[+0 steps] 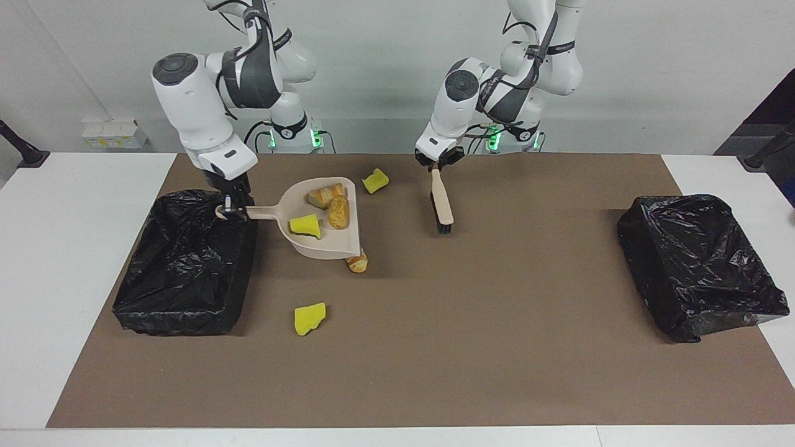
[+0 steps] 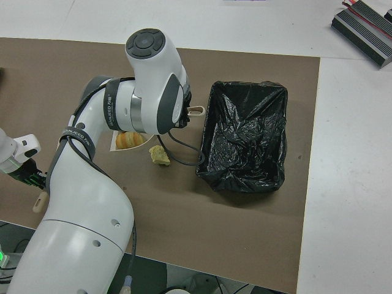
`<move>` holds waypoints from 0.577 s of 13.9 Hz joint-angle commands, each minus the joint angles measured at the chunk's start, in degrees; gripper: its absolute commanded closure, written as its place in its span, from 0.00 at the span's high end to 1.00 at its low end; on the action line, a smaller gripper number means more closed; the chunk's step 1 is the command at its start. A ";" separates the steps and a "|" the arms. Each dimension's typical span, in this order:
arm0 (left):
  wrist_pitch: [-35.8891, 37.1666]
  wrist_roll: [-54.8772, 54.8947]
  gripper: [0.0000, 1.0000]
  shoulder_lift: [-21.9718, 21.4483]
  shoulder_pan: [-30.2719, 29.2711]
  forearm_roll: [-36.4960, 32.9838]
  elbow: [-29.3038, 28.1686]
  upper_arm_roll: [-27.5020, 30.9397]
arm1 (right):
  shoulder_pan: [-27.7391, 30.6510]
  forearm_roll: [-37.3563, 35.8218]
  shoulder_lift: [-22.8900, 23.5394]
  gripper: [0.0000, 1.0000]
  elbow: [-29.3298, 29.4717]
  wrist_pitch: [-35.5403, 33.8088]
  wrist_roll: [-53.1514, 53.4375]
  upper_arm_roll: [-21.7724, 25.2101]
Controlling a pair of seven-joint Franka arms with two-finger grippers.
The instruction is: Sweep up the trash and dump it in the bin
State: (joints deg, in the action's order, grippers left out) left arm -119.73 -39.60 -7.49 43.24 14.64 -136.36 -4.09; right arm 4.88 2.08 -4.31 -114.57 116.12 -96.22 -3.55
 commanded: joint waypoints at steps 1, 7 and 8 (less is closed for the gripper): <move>-1.20 -1.10 0.00 -1.74 1.49 -1.37 -2.94 0.49 | 6.35 2.05 -0.26 0.00 2.33 -3.53 -4.75 0.12; -3.39 -4.86 0.00 -2.18 3.86 -1.37 -4.62 0.40 | 14.36 -1.18 -1.14 0.00 2.07 -2.23 -13.99 3.90; -4.10 -5.31 0.00 -2.01 3.95 -1.37 -4.97 0.40 | 15.16 -4.16 -1.05 0.00 1.98 0.74 -14.08 3.81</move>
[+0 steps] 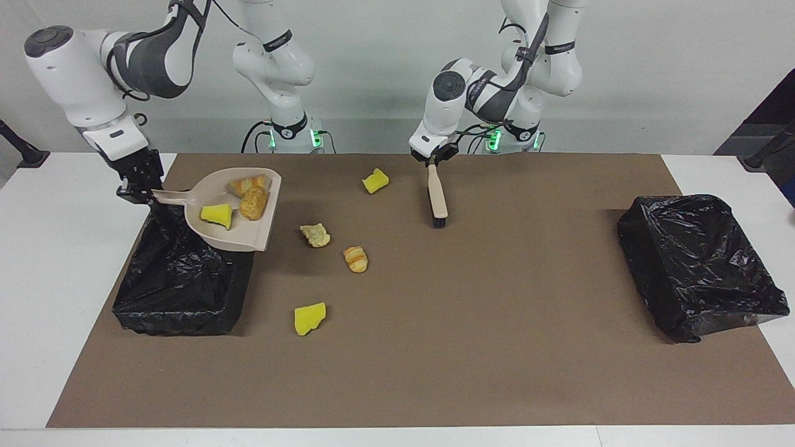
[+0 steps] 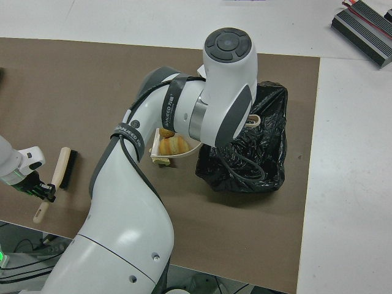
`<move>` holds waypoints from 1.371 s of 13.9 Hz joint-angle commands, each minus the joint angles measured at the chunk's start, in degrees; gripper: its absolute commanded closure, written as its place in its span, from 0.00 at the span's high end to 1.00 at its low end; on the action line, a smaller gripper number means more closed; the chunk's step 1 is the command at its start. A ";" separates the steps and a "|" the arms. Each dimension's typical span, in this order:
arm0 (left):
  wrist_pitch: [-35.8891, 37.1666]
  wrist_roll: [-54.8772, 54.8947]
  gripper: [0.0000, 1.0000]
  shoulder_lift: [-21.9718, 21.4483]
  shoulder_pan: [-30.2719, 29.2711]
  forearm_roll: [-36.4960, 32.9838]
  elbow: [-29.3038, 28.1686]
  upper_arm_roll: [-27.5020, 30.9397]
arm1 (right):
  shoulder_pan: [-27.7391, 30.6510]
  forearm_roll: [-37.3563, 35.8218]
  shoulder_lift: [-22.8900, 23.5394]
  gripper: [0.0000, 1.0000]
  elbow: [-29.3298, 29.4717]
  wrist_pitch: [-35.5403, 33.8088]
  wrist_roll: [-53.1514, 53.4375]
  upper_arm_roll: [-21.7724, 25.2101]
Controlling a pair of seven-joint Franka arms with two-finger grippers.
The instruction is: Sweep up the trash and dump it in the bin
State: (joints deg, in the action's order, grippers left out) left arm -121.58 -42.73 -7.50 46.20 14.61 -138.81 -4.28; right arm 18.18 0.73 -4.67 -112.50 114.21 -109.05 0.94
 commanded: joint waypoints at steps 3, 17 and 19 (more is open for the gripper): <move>-5.68 -0.78 0.29 -0.68 1.26 -1.34 -3.48 0.68 | 2.21 -11.43 0.27 0.00 -0.27 10.48 -0.21 -0.76; 2.39 19.32 1.00 7.57 -27.19 -5.73 16.18 1.20 | -6.05 -42.29 1.68 0.00 -0.18 1.19 28.98 -1.37; 5.81 25.12 1.00 10.91 -30.89 -9.31 22.24 1.20 | -5.97 -43.96 1.68 0.00 0.17 0.31 28.89 -1.46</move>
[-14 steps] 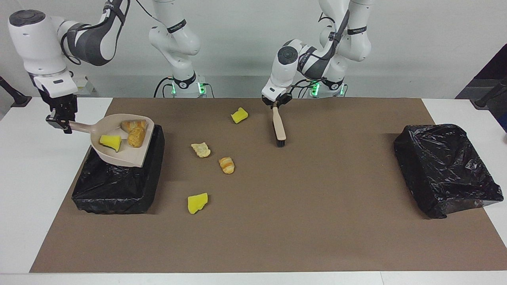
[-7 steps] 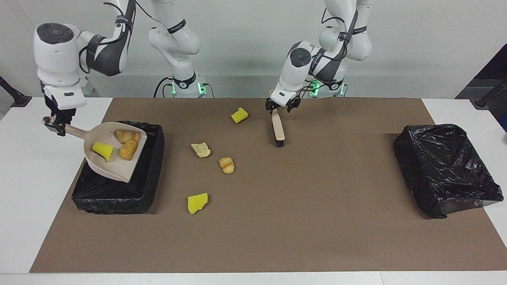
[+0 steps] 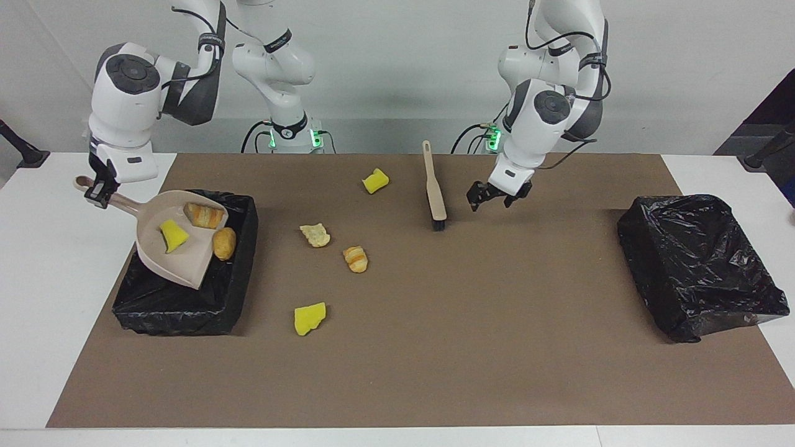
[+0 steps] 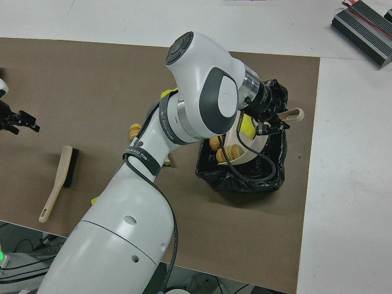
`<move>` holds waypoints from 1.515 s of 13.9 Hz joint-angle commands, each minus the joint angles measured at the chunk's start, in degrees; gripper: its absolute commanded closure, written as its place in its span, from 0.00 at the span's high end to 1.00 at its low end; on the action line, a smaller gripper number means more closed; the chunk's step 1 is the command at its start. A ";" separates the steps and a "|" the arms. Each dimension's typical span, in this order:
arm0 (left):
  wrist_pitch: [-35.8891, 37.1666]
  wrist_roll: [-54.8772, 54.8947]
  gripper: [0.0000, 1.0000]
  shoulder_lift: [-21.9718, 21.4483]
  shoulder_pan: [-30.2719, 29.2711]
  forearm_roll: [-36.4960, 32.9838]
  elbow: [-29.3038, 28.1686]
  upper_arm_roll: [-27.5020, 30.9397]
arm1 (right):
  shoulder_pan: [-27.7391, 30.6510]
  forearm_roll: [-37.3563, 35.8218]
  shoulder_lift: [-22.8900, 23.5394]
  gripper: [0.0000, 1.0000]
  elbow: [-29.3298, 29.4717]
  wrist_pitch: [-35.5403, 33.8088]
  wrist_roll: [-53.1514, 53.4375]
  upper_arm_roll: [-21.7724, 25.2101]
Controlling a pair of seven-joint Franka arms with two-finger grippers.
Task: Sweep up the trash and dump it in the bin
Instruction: 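Tip the dustpan into the bin with the right gripper while the left gripper withdraws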
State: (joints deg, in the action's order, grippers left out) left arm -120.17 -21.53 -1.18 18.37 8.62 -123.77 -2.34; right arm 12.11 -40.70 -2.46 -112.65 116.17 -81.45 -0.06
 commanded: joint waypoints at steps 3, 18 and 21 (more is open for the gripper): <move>9.77 11.66 1.00 7.25 -7.62 -4.66 14.24 -0.65 | -0.33 -3.68 -0.62 0.00 0.76 -2.00 1.29 -0.73; 29.73 28.47 1.00 3.82 -16.08 -9.93 30.96 -0.56 | -13.07 -27.24 3.34 0.00 6.74 -20.01 7.45 -0.82; 28.94 28.64 1.00 3.73 -16.26 -9.67 31.22 -0.47 | -12.99 -26.28 3.42 0.00 11.21 -20.11 2.45 -0.90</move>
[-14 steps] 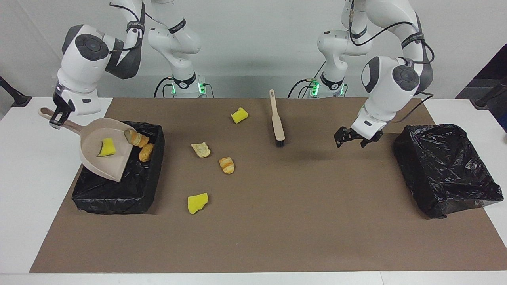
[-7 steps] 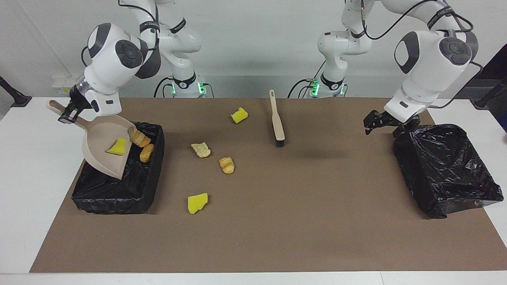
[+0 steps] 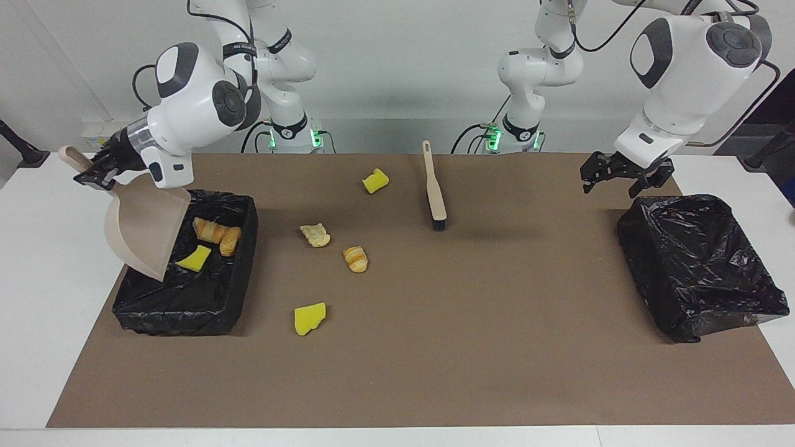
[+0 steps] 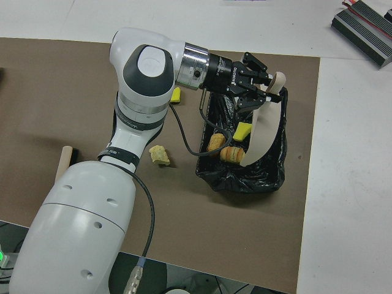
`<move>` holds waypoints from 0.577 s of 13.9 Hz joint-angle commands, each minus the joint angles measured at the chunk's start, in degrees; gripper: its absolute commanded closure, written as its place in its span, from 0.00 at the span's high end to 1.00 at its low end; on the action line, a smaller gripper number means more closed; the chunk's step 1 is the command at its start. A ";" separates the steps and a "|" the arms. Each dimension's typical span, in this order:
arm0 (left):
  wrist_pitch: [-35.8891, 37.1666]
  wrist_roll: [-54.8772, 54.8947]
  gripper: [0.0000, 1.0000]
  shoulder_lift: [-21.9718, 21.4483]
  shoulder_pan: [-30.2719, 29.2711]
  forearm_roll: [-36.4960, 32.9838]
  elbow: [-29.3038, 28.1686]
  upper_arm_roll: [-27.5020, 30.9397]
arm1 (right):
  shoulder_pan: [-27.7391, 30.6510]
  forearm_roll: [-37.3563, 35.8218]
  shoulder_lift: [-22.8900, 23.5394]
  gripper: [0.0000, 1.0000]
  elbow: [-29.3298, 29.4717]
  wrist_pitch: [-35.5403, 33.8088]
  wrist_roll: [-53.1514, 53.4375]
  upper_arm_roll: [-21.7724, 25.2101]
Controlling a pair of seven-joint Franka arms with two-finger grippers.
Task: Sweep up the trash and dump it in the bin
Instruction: 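Tip the dustpan into the bin with the right gripper while the left gripper withdraws, then bring the empty dustpan back to the table center with the right gripper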
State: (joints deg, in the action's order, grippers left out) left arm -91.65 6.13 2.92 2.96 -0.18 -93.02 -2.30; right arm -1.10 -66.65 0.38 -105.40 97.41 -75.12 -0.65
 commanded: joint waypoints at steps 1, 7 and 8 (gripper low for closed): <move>-0.19 0.99 1.00 -0.38 -1.29 -0.79 0.47 -0.60 | 0.22 0.46 0.59 0.00 5.37 -1.43 -4.16 -0.40; -0.90 0.47 1.00 -0.38 -1.29 -0.61 0.21 -0.60 | -0.48 20.02 1.29 0.00 10.12 -2.66 4.51 -1.10; -0.89 0.29 1.00 -0.38 -1.29 -0.61 0.12 -0.60 | -1.44 24.33 1.46 0.00 10.30 -2.57 8.02 -1.37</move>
State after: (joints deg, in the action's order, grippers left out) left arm -92.22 6.37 2.92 2.49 -0.18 -92.97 -2.29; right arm -1.34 -48.23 0.48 -97.30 96.52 -72.34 -1.21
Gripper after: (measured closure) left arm 0.000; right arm 0.687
